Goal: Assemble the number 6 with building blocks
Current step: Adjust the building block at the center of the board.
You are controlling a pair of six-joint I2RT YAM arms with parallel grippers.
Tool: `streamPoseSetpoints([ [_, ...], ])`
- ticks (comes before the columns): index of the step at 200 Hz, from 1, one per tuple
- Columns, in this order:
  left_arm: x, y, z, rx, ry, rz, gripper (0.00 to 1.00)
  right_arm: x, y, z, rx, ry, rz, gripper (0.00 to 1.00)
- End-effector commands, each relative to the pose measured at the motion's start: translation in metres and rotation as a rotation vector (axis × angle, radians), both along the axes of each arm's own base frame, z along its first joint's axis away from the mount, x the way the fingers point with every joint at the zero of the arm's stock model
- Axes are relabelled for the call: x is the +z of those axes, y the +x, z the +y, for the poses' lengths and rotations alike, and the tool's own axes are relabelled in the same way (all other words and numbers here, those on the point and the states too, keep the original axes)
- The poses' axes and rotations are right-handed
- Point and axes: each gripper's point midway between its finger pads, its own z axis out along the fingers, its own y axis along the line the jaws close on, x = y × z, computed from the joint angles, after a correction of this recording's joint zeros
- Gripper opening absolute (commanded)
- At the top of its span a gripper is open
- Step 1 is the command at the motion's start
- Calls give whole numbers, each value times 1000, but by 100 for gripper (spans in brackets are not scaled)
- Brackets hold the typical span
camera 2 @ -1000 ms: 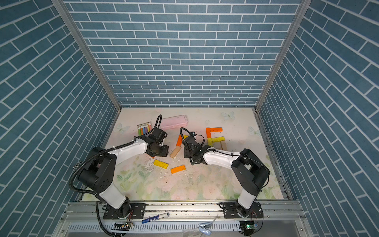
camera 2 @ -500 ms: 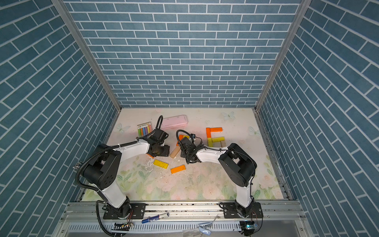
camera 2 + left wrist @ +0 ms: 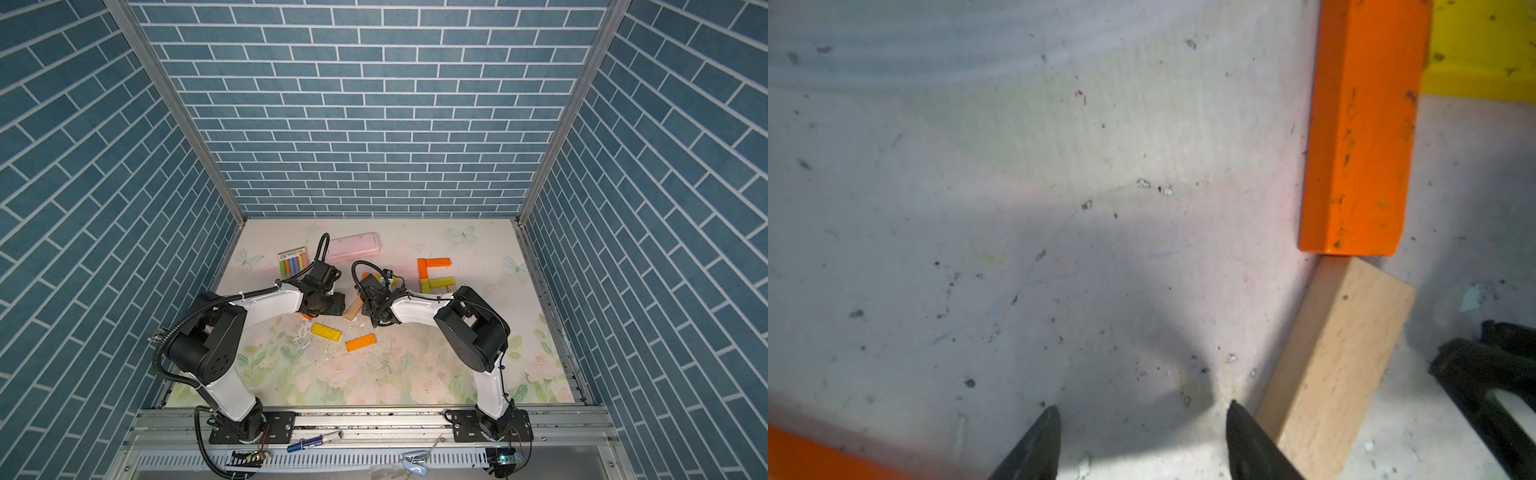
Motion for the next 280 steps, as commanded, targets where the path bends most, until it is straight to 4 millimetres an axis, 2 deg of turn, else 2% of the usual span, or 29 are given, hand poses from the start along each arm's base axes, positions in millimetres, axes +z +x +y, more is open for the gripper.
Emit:
streamPoseSetpoints([
  [1, -14, -19, 5, 9, -2, 72, 64, -13, -6, -6, -38, -36, 49, 42],
  [44, -15, -20, 4, 10, -15, 75, 64, -16, -5, -3, -38, -39, 61, 49],
  [91, -17, -22, 3, 6, -19, 80, 64, -22, -6, 0, -31, -39, 81, 52],
  [203, -19, -25, 1, 4, -35, 92, 63, -20, -5, -1, -26, -48, 72, 62],
  [223, -22, -26, 2, 4, -32, 97, 63, -12, -4, -3, -19, -38, 41, 58],
  [244, -24, -26, 2, 4, -32, 99, 63, -4, -3, -4, -16, -19, 13, 49],
  [280, -24, -24, 1, 5, -33, 99, 63, -7, -5, -9, -23, -30, 17, 40],
])
